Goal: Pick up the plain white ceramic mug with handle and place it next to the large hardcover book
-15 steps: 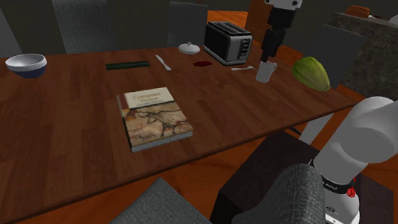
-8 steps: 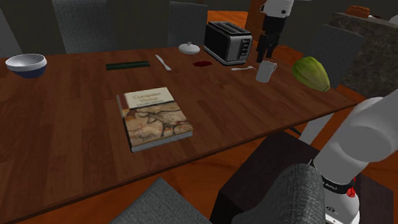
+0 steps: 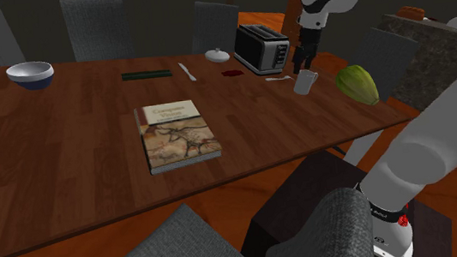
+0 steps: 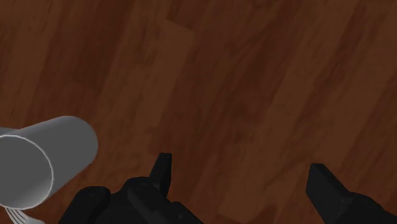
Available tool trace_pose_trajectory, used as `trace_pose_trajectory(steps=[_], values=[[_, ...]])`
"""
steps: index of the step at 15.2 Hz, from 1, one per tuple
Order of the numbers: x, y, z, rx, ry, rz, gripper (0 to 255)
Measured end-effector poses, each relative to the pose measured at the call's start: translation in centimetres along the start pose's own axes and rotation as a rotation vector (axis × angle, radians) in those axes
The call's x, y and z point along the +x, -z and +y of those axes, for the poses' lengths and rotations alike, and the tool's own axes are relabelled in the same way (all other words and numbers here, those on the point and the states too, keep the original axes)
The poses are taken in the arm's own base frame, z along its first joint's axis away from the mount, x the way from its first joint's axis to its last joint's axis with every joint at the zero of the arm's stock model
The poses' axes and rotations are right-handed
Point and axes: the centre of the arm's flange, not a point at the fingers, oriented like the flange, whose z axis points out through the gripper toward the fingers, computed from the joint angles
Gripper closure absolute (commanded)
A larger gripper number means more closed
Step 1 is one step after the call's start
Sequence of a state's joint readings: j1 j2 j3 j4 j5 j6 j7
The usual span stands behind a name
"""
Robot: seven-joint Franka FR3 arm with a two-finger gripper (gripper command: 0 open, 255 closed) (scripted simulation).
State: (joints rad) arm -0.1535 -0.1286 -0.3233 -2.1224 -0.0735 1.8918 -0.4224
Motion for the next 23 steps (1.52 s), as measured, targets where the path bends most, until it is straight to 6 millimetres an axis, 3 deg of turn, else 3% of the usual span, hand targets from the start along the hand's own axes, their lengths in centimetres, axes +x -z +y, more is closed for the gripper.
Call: trace_pose_trajectory(steps=[13,16,23], values=[[6.5,-5.3,15.1,-0.029,-0.091,-0.054,0],[6.9,-6.4,16.5,-0.031,-0.098,-0.059,0],[6.8,-9.7,16.6,-0.031,-0.099,-0.06,0]])
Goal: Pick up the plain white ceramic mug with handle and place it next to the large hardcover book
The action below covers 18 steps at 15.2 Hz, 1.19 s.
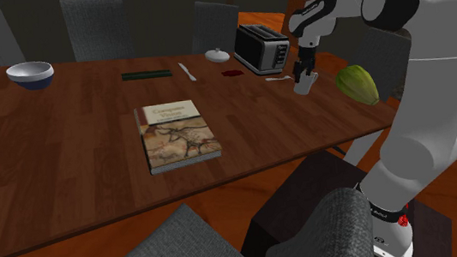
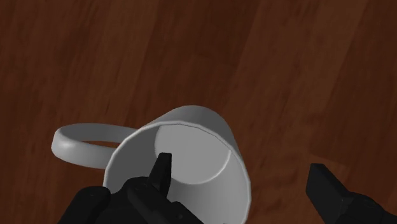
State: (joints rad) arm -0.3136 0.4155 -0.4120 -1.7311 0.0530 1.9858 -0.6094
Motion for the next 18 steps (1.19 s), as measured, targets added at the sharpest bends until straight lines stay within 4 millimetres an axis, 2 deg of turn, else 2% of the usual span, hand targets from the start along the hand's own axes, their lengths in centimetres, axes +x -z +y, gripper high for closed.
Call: trace_pose_trajectory(steps=[5,6,16,18], values=[[-0.04,-0.16,0.02,0.0,0.0,0.001,0],[-0.04,-0.16,0.02,0.0,0.0,0.001,255],[-0.03,-0.15,0.01,0.0,0.0,0.001,255],[-0.08,0.46,0.07,0.0,0.0,0.001,255]])
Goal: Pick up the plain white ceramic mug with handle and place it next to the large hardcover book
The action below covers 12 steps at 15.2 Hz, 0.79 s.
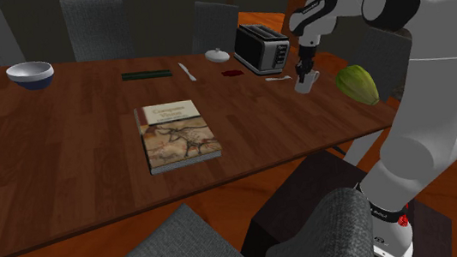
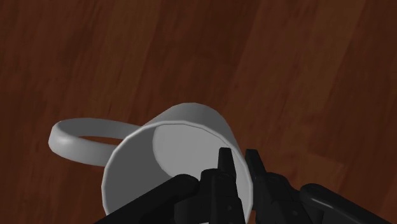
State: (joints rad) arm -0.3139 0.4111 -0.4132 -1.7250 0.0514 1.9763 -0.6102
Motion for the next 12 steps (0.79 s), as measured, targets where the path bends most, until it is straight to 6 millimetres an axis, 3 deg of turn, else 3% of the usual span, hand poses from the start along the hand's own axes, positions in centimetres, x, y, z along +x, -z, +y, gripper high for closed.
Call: trace_pose_trajectory(steps=[12], values=[[-1.1,6.1,0.0,0.0,0.0,0.0,255]])
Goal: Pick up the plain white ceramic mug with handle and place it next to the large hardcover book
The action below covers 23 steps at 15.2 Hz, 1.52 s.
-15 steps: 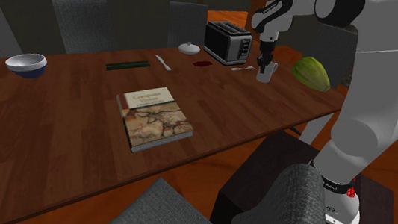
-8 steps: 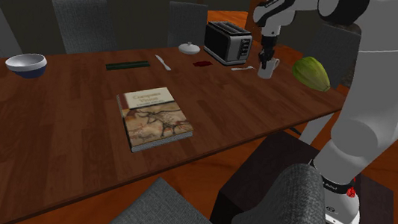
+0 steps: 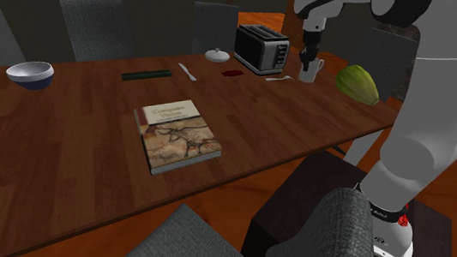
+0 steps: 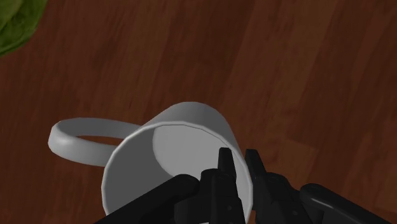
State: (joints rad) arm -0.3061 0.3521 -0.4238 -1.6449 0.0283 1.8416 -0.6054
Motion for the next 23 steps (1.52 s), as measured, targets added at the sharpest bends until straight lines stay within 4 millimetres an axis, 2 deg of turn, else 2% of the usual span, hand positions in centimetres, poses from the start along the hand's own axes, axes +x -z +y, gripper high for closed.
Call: trace_pose_trajectory(steps=[20,23], values=[[-1.7,10.2,0.4,0.0,0.0,0.0,255],[-2.5,10.4,-2.3,0.0,0.0,0.0,255]])
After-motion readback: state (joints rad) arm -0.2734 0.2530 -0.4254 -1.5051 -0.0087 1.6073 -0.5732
